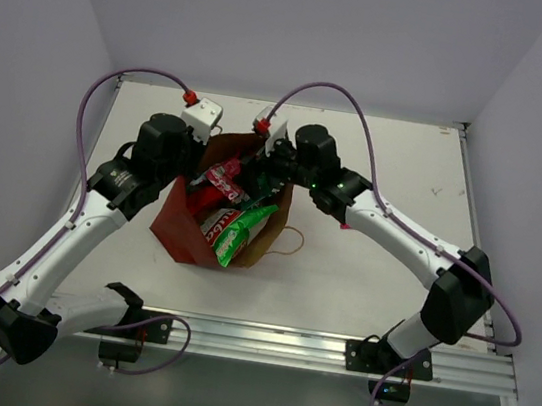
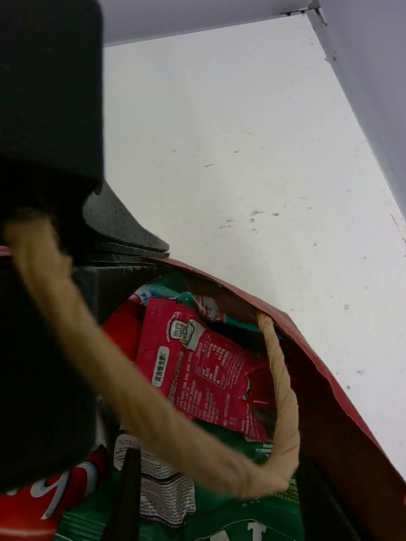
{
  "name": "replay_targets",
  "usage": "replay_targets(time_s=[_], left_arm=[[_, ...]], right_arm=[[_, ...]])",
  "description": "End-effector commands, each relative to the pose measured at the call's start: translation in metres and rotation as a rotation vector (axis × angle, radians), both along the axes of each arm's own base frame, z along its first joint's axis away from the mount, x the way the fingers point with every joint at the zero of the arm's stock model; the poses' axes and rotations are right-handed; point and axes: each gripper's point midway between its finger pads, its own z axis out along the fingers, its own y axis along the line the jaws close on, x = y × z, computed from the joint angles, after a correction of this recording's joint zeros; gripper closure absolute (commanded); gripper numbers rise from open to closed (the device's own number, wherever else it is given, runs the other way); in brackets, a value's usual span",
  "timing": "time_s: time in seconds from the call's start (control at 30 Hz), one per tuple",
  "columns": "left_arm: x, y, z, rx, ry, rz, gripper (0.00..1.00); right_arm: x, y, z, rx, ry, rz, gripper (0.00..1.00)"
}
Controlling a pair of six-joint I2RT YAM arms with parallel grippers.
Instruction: Take the snacks out of the paper bag
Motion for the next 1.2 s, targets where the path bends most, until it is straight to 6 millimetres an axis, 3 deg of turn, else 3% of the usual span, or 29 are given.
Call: replay_targets(time_s=[0.0, 0.3, 0.4, 0.43, 0.53, 0.57, 0.67, 0.73, 0.8, 0.83, 0.87, 0.93, 0.97, 1.0, 1.03, 1.13, 1.17], left_arm=[[0.008, -0.01, 0.065, -0.13, -0.196, -0.023, 1.0], [0.006, -0.014, 0.06, -0.135, -0.184, -0.049, 1.0], [0.005, -0.014, 0.061, -0.131, -0.189, -0.048, 1.0], [0.006, -0.013, 0.061, -0.128, -0.188, -0.042, 1.0], [0.006, -0.012, 0.061, -0.128, -0.19, -0.038, 1.0], [0.007, -0.012, 0.06, -0.127, -0.189, -0.038, 1.0], [0.006, -0.012, 0.06, -0.129, -0.19, -0.037, 1.0], [0.007, -0.01, 0.06, -0.126, -0.192, -0.029, 1.0], [0.007, -0.009, 0.062, -0.125, -0.197, -0.022, 1.0], [0.008, -0.007, 0.061, -0.12, -0.198, -0.012, 1.0], [0.007, -0.007, 0.061, -0.118, -0.2, -0.01, 1.0], [0.008, -0.005, 0.062, -0.113, -0.206, -0.004, 1.0], [0.008, -0.005, 0.061, -0.109, -0.204, -0.003, 1.0], [0.009, -0.004, 0.061, -0.107, -0.207, -0.002, 1.0], [0.009, -0.004, 0.061, -0.106, -0.208, -0.002, 1.0], [0.009, -0.005, 0.063, -0.102, -0.213, -0.007, 1.0], [0.01, -0.006, 0.063, -0.1, -0.214, -0.011, 1.0]], right_arm=[[0.011, 0.018, 0.005, -0.009, -0.062, 0.049, 0.04], [0.038, 0.032, -0.037, -0.07, -0.048, 0.013, 0.08], [0.035, 0.035, -0.037, -0.064, -0.05, 0.031, 0.24], [0.034, 0.036, -0.031, -0.052, -0.066, 0.034, 0.39], [0.03, 0.035, -0.023, -0.045, -0.083, 0.034, 0.67], [0.031, 0.035, -0.019, -0.041, -0.09, 0.033, 0.81], [0.027, 0.032, -0.008, -0.027, -0.107, 0.031, 1.0], [0.024, 0.029, -0.001, -0.02, -0.114, 0.028, 1.0], [0.015, 0.021, 0.02, 0.01, -0.134, 0.026, 1.0], [0.01, 0.017, 0.023, 0.008, -0.128, 0.025, 1.0], [0.0, 0.007, 0.047, 0.046, -0.152, 0.017, 1.0], [-0.008, -0.01, 0.055, 0.055, -0.162, -0.016, 1.0], [-0.019, -0.025, 0.078, 0.095, -0.187, -0.039, 1.0], [-0.021, -0.036, 0.082, 0.101, -0.193, -0.073, 1.0], [-0.022, -0.048, 0.071, 0.078, -0.174, -0.106, 1.0], [-0.02, -0.096, 0.068, 0.095, -0.148, -0.263, 1.0], [-0.006, -0.123, 0.064, 0.116, -0.114, -0.383, 1.0]])
